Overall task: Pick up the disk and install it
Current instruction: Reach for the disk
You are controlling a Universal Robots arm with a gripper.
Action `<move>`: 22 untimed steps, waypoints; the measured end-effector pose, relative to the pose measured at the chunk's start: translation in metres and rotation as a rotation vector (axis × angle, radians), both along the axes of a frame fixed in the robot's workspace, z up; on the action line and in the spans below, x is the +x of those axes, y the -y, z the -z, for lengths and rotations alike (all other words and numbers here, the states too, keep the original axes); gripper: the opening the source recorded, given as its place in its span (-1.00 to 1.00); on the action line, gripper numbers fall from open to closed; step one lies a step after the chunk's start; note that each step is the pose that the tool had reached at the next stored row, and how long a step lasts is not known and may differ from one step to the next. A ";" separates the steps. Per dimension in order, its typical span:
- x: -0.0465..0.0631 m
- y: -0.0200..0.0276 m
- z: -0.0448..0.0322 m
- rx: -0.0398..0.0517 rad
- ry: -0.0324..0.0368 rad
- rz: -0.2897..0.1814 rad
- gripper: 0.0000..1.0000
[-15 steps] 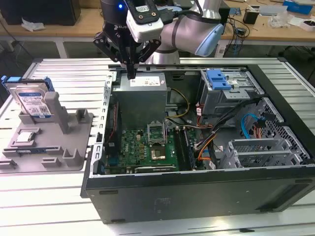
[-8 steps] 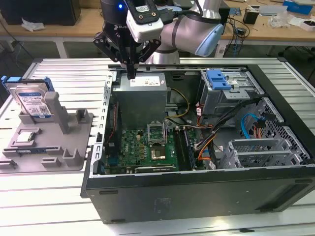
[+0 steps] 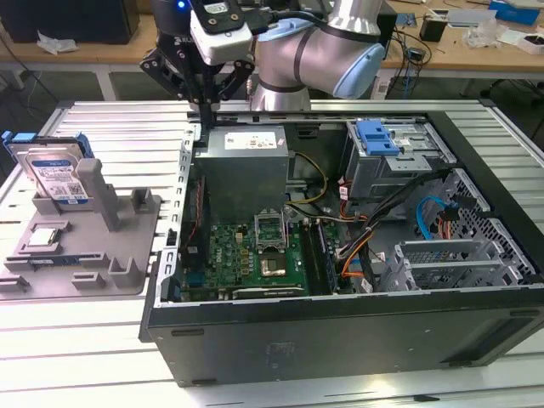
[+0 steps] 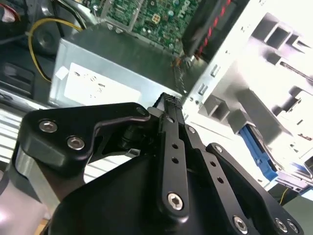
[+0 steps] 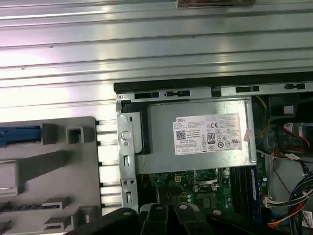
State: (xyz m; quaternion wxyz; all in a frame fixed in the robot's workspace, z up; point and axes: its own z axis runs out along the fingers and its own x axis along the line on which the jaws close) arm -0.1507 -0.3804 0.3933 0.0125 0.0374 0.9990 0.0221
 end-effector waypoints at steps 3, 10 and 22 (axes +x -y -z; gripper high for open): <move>-0.009 -0.0056 0.0000 0.0000 0.0000 0.000 -0.79; -0.031 -0.0198 0.0001 0.0000 0.0000 0.000 -0.79; -0.093 -0.0428 0.0010 0.0000 0.0000 0.001 -0.79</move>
